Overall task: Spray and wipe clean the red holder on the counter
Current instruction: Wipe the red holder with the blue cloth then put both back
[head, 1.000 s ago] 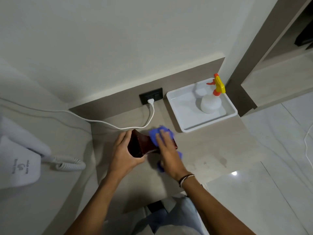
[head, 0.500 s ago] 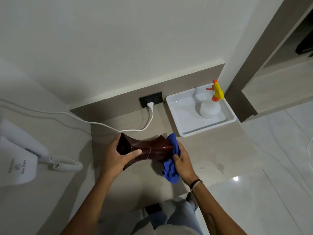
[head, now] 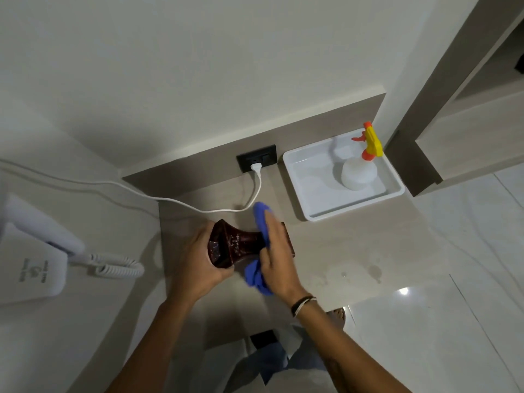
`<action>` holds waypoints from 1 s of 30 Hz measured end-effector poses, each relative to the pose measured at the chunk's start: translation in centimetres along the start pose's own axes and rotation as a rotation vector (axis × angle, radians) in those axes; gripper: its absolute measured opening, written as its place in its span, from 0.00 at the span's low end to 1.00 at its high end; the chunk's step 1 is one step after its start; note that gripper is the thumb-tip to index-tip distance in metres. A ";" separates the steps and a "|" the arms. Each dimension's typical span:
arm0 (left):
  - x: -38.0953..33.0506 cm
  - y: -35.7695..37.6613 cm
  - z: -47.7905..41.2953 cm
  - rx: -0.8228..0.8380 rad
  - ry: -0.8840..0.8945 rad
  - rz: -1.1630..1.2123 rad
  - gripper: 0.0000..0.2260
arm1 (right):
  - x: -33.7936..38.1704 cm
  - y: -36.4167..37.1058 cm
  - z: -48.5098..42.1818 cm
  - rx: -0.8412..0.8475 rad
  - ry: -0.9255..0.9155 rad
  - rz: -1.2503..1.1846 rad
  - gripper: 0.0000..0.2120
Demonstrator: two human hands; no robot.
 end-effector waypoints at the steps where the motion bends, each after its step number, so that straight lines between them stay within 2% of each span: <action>1: -0.2 0.1 0.0 0.008 -0.005 0.035 0.40 | 1.8 2.0 0.4 0.097 -0.105 0.026 0.39; 3: -0.4 0.1 -0.1 0.007 0.013 0.062 0.39 | 3.0 5.3 2.2 0.295 -0.270 0.162 0.52; 4: -0.3 0.0 -0.1 -0.002 0.027 0.037 0.40 | 2.4 5.5 2.7 0.342 -0.319 0.276 0.57; 6: 0.3 -0.2 -0.1 -0.032 0.021 -0.040 0.44 | -0.6 3.9 2.8 0.372 -0.275 0.477 0.55; 8: 0.3 0.0 -0.1 -0.027 0.023 -0.071 0.45 | -4.2 0.8 2.2 0.380 -0.073 0.597 0.47; 10: -0.6 0.1 -0.3 -0.048 0.044 -0.077 0.43 | -4.6 0.6 1.8 0.395 0.057 0.533 0.43; 12: -1.4 0.1 -0.7 -0.049 0.042 -0.065 0.42 | -1.0 2.8 1.7 0.307 0.036 0.276 0.36; 13: -1.6 0.0 -0.8 -0.039 0.040 -0.055 0.41 | 1.2 4.0 1.9 0.263 -0.095 0.212 0.36; 14: -1.7 -0.2 -0.9 -0.025 0.037 -0.038 0.42 | 2.9 5.1 2.3 0.285 -0.237 0.261 0.44; 16: -1.0 -0.5 -1.0 -0.025 0.027 -0.043 0.42 | 2.3 5.1 2.4 0.287 -0.330 0.355 0.57; 17: -0.5 -0.7 -0.9 -0.040 0.012 -0.059 0.43 | 0.8 3.9 2.0 0.299 -0.298 0.380 0.58; 20: 0.6 -0.4 -0.2 -0.034 -0.039 -0.068 0.46 | -4.0 0.5 1.6 0.360 -0.018 0.504 0.48; 22: 0.3 -0.2 0.1 -0.045 -0.038 -0.075 0.46 | -2.9 1.5 1.3 0.315 0.065 0.340 0.43; 23: 0.1 -0.1 0.1 -0.054 -0.035 -0.074 0.44 | -1.2 2.9 1.4 0.276 0.014 0.253 0.44; 24: -0.2 -0.1 0.1 -0.054 -0.026 -0.069 0.40 | 1.1 4.5 1.5 0.263 -0.116 0.245 0.46; 26: -0.4 -0.1 0.0 -0.048 -0.001 -0.044 0.34 | 3.8 6.9 2.5 0.274 -0.343 0.331 0.51; 28: 0.4 -0.4 -0.3 -0.034 -0.018 -0.055 0.38 | 2.6 6.0 2.2 0.288 -0.359 0.409 0.52; 30: 0.9 -0.6 -0.5 -0.032 -0.026 -0.086 0.44 | -1.2 3.4 2.0 0.351 -0.203 0.521 0.50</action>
Point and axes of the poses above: each hand's wrist, its own z-axis away from the middle knuckle, its own y-axis out of the palm, x = y × z, the point moved 9 cm from there along -z, towards the middle knuckle, and after that the axes turned 13 degrees about -y, right-handed, at the moved point
